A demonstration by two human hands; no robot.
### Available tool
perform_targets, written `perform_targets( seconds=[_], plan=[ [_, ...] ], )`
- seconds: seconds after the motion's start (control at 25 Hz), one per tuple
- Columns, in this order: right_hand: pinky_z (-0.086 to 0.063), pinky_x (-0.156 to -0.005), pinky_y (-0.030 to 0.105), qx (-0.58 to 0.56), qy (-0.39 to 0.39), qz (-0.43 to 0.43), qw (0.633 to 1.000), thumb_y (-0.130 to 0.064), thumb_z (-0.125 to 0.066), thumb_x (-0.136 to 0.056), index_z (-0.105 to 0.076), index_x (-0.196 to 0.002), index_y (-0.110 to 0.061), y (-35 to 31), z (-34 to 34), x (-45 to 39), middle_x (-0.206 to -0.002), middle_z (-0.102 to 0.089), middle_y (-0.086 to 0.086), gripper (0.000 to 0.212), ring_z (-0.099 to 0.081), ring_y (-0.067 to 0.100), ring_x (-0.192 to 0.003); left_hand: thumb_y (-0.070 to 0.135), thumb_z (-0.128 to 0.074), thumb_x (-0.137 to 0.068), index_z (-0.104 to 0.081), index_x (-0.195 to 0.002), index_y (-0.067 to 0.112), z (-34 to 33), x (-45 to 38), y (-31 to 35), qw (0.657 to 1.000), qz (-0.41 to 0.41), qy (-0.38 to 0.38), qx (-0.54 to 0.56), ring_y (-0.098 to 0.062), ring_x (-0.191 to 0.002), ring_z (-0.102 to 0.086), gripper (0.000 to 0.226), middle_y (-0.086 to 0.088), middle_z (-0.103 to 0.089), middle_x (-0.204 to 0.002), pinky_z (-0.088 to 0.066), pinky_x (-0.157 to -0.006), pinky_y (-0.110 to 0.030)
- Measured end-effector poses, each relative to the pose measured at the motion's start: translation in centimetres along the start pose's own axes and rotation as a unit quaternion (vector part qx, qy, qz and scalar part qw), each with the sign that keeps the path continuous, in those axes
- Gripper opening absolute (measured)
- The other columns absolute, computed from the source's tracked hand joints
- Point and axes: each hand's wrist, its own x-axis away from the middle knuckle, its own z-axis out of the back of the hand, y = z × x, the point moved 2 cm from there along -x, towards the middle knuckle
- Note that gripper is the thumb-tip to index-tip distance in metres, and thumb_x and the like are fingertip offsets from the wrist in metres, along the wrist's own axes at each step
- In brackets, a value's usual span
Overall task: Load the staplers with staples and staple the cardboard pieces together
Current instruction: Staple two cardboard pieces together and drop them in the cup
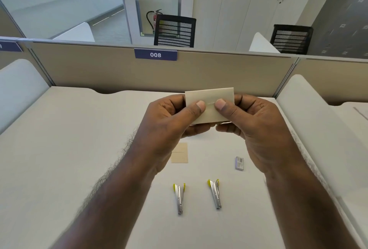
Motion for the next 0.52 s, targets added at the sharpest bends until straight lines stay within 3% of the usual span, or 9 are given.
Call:
perform_targets(
  seconds=[0.52],
  plan=[
    [-0.056,-0.064,0.021,0.025,-0.03,0.023,0.999,-0.02,-0.071,-0.081,-0.08,-0.085,-0.025,0.5,-0.1,0.3,-0.08,-0.078,-0.003,0.011,-0.07,0.009,-0.071,0.019,-0.065,-0.085,-0.076,-0.095,0.01,0.3,-0.2,-1.1,0.999,-0.009,-0.005,-0.04,-0.02,-0.072,-0.073,0.018,-0.008,-0.076,-0.085,-0.056,-0.062,-0.024]
  ],
)
